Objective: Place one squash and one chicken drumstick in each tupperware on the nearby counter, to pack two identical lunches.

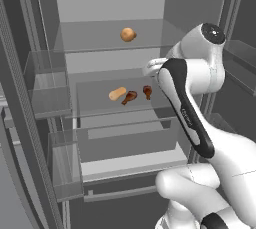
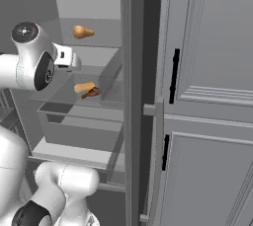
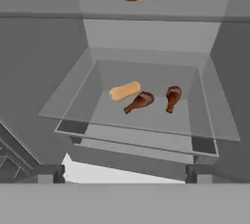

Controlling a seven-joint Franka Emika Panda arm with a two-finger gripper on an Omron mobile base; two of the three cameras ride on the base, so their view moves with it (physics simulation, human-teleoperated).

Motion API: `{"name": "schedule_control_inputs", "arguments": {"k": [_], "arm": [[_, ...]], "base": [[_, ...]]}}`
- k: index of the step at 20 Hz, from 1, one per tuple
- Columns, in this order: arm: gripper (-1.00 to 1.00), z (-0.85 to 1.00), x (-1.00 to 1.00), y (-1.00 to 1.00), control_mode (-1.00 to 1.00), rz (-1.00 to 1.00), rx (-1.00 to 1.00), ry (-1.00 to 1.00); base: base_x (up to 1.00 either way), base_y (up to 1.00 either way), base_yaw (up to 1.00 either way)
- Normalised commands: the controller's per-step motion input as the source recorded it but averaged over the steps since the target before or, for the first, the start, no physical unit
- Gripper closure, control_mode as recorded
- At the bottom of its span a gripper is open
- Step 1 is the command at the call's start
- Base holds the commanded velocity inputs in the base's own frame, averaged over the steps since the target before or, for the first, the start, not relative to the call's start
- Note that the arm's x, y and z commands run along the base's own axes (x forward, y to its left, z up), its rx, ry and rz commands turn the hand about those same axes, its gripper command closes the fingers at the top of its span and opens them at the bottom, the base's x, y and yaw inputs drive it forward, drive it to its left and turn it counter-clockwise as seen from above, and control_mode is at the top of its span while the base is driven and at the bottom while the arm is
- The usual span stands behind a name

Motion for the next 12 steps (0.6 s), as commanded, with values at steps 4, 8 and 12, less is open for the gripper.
{"name": "schedule_control_inputs", "arguments": {"k": [4, 8, 12], "arm": [[-1.0, 0.94, 0.0, 0.16, -1.0, 0.07, 0.01, -0.16], [-1.0, 0.59, 0.04, 0.26, -1.0, 0.02, -0.12, -0.26], [-1.0, 0.25, 0.3, 0.21, -1.0, 0.0, -0.01, -0.25]], "base": [[0.0, 0.0, 0.0], [0.0, 0.0, 0.0], [0.0, 0.0, 0.0]]}}
